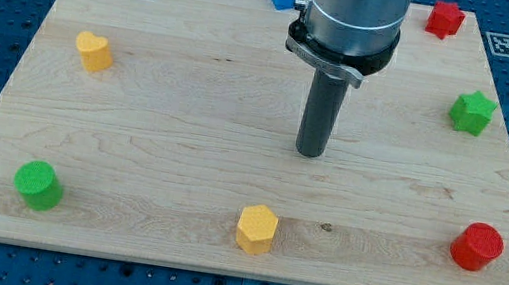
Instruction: Move your arm a bit left
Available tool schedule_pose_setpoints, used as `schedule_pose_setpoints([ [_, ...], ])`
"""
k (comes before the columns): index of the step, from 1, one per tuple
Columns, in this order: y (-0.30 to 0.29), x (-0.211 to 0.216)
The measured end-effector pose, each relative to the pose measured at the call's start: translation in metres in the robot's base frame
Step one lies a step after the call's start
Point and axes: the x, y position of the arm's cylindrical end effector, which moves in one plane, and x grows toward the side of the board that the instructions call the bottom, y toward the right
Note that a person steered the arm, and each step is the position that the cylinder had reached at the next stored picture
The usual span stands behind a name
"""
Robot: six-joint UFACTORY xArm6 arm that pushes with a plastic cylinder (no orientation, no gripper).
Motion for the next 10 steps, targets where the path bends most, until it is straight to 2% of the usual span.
schedule_pose_setpoints([
  [10, -0.034, 0.0],
])
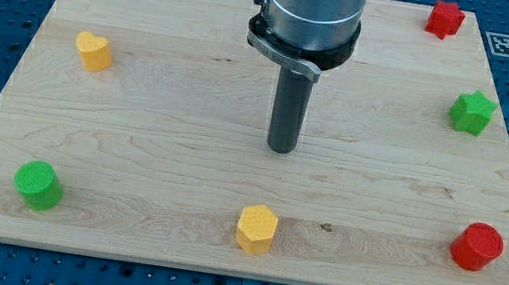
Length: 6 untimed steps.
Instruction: Move your arm a bit left
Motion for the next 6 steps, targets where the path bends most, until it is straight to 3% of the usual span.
schedule_pose_setpoints([
  [6, -0.015, 0.0],
])
